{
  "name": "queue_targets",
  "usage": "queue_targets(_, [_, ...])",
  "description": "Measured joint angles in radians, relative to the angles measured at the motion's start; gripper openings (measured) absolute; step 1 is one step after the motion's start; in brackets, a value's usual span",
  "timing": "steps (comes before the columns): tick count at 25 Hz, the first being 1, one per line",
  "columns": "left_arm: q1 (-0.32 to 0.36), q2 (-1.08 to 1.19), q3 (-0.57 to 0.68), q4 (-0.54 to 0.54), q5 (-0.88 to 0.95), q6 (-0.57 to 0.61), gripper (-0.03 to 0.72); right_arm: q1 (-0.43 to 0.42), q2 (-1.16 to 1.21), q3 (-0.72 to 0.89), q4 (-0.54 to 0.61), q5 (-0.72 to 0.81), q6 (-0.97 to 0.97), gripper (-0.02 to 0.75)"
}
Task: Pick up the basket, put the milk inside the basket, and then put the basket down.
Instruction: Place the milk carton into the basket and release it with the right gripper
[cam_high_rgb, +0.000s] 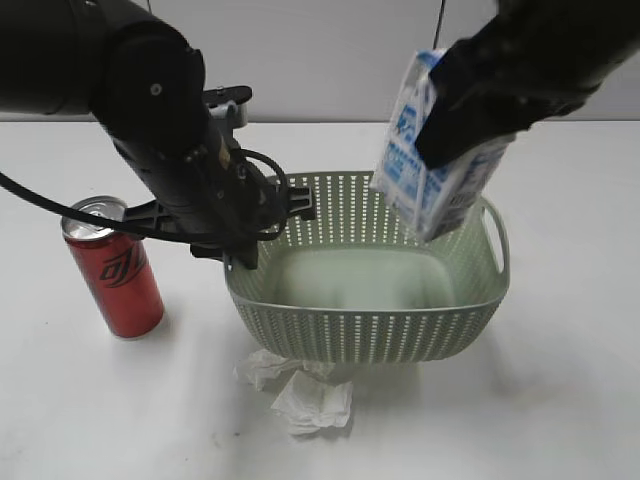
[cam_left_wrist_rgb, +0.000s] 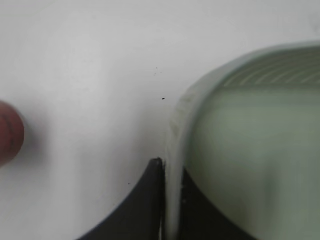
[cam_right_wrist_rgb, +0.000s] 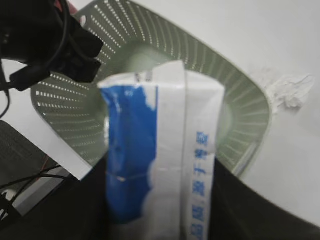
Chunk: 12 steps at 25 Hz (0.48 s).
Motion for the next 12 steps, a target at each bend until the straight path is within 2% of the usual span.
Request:
queue_targets(6, [0.009, 0.0, 0.0, 0.007, -0.001, 0.0, 0.008, 0.009, 0.163, 0.001, -0.021, -0.031, 0.009, 0.3])
queue_targets(12, [0.044, 0.0, 0.0, 0.007, 0.0, -0.009, 0.008, 0.01, 0.176, 0.074, -0.027, -0.179, 0.011, 0.3])
